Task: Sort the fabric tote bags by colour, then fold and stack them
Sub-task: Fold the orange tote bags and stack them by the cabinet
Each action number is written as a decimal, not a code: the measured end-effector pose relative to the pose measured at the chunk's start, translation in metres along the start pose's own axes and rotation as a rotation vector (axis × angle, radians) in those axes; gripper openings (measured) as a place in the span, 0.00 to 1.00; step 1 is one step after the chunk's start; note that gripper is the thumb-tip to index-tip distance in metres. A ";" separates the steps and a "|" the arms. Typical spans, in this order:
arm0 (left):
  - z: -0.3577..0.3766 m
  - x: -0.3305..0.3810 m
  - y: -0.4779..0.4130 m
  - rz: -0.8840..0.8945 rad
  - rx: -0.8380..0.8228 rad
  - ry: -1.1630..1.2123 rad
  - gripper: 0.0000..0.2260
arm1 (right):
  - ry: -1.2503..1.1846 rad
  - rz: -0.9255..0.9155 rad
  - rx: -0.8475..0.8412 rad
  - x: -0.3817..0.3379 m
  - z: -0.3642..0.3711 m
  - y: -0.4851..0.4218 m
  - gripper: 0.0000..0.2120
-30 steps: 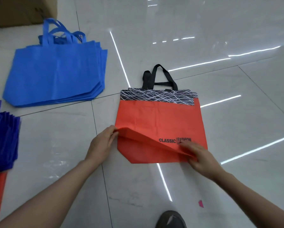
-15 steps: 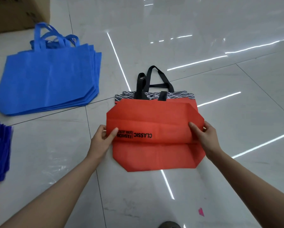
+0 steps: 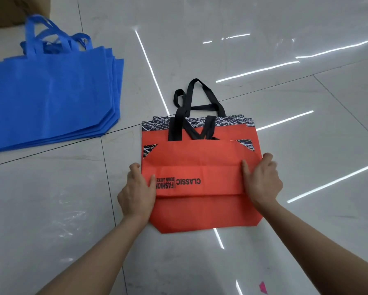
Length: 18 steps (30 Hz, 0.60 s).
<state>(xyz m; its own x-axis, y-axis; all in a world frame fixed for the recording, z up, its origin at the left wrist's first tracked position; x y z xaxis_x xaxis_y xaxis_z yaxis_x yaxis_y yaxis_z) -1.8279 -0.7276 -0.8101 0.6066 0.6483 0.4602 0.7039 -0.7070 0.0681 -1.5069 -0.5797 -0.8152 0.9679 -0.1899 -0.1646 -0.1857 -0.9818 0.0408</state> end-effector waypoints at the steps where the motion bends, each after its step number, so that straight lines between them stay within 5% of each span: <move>1: 0.000 0.003 0.003 0.061 0.010 -0.029 0.18 | 0.031 -0.085 0.083 -0.008 -0.005 0.002 0.24; 4: 0.004 0.004 0.020 0.296 0.023 -0.096 0.12 | 0.035 -0.528 0.318 -0.057 -0.018 0.029 0.24; 7: 0.007 -0.009 0.038 0.431 -0.017 -0.151 0.10 | 0.006 -0.840 0.164 -0.110 0.002 0.076 0.24; 13: -0.011 -0.005 0.032 0.497 0.063 -0.263 0.14 | 0.208 -0.903 -0.109 -0.142 0.065 0.117 0.25; 18: 0.042 0.027 0.021 0.569 -0.148 -0.226 0.21 | 0.205 -0.898 -0.116 -0.139 0.066 0.115 0.24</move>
<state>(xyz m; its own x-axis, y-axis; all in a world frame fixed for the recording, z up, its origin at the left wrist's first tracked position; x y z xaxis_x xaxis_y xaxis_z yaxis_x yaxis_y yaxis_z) -1.7809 -0.7134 -0.8338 0.9456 0.1917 0.2629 0.1994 -0.9799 -0.0026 -1.6742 -0.6672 -0.8522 0.7537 0.6572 -0.0051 0.6553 -0.7509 0.0825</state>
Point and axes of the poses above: each hand's wrist, its own y-axis away from the middle knuckle, its own z-axis out of the palm, x = y × z, the point moved 9 cm from there along -y, towards the middle knuckle, and after that the axes turned 7 degrees about y, right-handed, at the moved point
